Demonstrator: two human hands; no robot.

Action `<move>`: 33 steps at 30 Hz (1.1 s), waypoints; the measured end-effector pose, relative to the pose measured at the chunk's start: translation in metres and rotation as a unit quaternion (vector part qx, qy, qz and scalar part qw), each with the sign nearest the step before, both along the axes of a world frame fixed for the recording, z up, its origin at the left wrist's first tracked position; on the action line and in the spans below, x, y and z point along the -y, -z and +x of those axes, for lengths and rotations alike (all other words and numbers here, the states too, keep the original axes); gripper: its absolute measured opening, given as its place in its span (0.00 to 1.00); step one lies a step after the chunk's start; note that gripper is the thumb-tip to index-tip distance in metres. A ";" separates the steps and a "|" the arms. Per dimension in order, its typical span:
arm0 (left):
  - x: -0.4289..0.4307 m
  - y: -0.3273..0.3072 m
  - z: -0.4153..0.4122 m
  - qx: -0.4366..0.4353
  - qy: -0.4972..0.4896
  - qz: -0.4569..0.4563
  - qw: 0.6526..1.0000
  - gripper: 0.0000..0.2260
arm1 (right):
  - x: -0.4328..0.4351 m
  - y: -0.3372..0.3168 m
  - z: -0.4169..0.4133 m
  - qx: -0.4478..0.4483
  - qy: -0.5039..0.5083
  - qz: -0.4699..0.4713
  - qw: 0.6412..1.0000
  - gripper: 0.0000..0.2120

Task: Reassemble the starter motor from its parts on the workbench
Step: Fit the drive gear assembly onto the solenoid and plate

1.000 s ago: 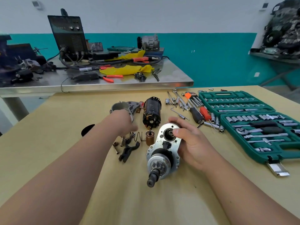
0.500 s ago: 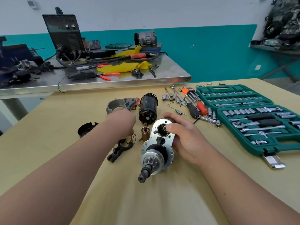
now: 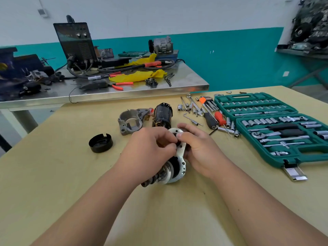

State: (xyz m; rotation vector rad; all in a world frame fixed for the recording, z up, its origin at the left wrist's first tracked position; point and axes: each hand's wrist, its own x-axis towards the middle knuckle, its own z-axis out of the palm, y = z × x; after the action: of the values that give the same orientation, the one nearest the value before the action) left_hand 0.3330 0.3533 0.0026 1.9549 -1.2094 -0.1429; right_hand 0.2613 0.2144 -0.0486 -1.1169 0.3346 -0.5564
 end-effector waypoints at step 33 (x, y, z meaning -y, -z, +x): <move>0.009 0.000 -0.001 0.065 -0.013 0.051 0.997 0.04 | -0.002 -0.001 -0.002 0.010 -0.006 0.045 0.999 0.16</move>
State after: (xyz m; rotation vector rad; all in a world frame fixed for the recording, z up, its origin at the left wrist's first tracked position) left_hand 0.3323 0.3445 0.0029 2.0944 -1.2822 -0.0662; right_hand 0.2591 0.2167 -0.0476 -1.0257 0.3322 -0.5360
